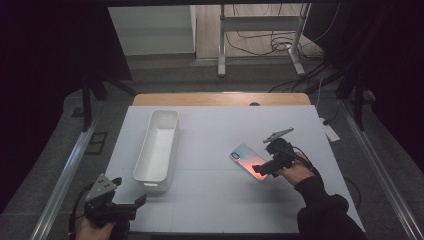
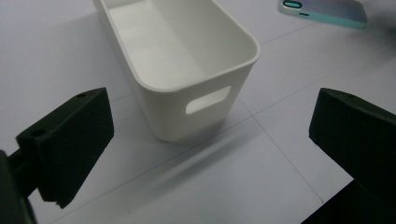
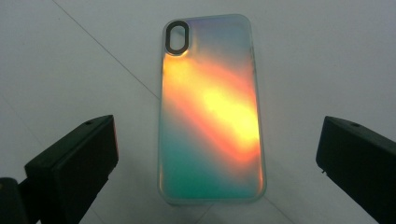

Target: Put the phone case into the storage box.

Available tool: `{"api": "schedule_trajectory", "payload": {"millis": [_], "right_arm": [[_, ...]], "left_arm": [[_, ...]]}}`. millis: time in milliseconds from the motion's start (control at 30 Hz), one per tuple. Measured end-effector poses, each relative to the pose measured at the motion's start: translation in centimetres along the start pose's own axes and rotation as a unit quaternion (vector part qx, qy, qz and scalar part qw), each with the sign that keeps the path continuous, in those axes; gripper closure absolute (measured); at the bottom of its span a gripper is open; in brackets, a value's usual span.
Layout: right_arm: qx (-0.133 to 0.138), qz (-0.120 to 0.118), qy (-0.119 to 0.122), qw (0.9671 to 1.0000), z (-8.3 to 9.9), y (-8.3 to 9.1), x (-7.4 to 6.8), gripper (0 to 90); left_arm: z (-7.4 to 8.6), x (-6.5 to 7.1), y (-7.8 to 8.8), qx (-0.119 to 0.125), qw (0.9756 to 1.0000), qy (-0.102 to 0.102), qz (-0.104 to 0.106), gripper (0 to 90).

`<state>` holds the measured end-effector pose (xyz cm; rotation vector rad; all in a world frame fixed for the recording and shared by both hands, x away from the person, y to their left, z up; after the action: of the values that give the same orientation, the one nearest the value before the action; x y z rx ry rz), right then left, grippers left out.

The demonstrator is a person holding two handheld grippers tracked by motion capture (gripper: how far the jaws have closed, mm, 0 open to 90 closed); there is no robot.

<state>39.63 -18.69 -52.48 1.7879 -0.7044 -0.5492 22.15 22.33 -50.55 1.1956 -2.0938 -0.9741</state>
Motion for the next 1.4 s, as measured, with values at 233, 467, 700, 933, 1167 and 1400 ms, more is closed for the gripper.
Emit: {"api": "schedule_trajectory", "payload": {"millis": [233,467,700,933,1167,1400], "right_arm": [[0.001,0.002,0.007,1.0000,-0.6,-0.3,0.0,0.0],[-0.003,0.000,0.007,1.0000,-1.2,-0.8,-0.2,0.0],[-0.007,0.007,0.010,0.9999,-1.9,-1.3,-0.4,0.0],[-0.011,0.011,0.019,0.9997,-2.7,-1.8,-0.8,0.0],[-0.014,0.015,0.015,0.9997,-2.6,-2.5,-0.5,0.0],[-0.033,0.014,0.019,0.9992,-1.8,-4.0,-0.3,0.0]], "left_arm": [[0.0,0.0,0.0,0.000,1.0000,0.000,0.000,0.5],[0.0,0.0,0.0,0.000,1.0000,0.000,0.000,0.5],[0.0,0.0,0.0,0.000,1.0000,0.000,0.000,0.5],[0.0,0.0,0.0,0.000,1.0000,0.000,0.000,0.5],[0.0,0.0,0.0,0.001,1.0000,0.000,0.001,0.5],[0.0,0.0,0.0,0.000,1.0000,0.000,0.001,0.5]]}}
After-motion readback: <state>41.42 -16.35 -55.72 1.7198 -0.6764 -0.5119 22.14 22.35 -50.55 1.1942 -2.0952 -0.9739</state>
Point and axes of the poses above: each handheld gripper's, and its own axes: y roughly backward along the jaws, z roughly out of its underside, x roughly to its right, the point moved 7 cm from there along -y, roughly forward along the jaws, and after that the axes turned 15 degrees about -x, right-handed, at the moved point
